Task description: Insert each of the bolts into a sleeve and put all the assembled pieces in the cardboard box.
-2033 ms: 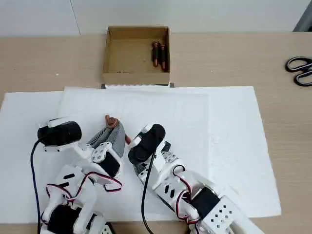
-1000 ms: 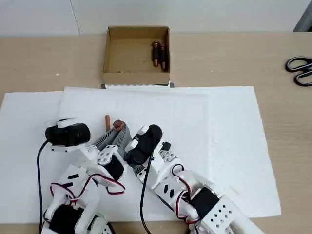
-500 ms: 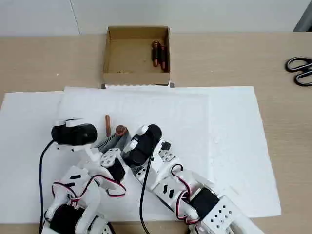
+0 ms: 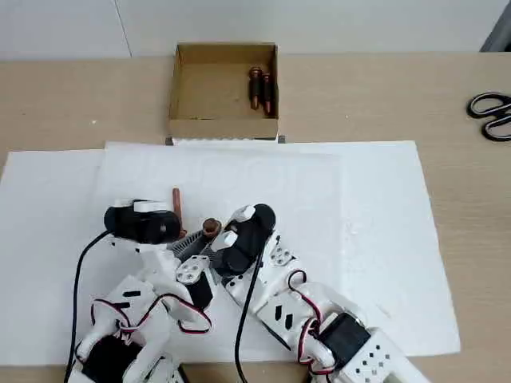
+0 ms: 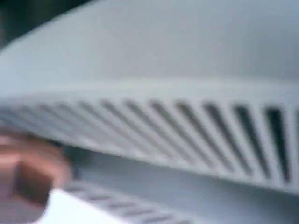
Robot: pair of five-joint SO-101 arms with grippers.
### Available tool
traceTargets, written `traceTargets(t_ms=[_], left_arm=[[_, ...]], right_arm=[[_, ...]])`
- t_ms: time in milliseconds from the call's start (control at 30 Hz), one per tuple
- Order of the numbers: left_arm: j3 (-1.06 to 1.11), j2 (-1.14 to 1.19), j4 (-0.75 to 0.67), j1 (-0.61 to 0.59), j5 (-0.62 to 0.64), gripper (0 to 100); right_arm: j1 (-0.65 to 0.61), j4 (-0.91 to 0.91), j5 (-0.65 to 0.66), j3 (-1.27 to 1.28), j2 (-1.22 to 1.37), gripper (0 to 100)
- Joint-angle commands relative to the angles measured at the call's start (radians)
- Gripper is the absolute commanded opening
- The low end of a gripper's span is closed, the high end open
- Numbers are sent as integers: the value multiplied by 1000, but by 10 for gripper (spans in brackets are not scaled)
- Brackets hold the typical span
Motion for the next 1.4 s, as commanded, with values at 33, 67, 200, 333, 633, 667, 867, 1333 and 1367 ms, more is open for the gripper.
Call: traceTargets(t_ms=[33, 67, 200, 333, 633, 667, 867, 1333, 1367], left_arm=[[2, 0, -5, -20, -20, 162], [2, 2, 5, -20, -20, 205], [2, 2, 35, -21, -20, 261], [-4, 2, 31, -21, -20, 261], [-62, 2, 17, -77, -23, 261], [-65, 2, 15, -94, -32, 261], [-62, -3, 17, -157, -80, 115], [213, -5, -101, -411, -482, 6], [246, -5, -120, -431, -509, 6]], right_arm=[[42, 4, 9, -51, -33, 2], [42, 4, 9, -49, -31, 2], [42, 4, 9, -49, -25, 2], [41, -1, 9, -21, -31, 2], [41, 1, 6, -2, -31, 2], [41, 1, 6, -2, -31, 2], [44, 1, 6, -2, -31, 2], [140, 4, 5, -2, -25, 2], [170, 4, 5, -2, -25, 2]])
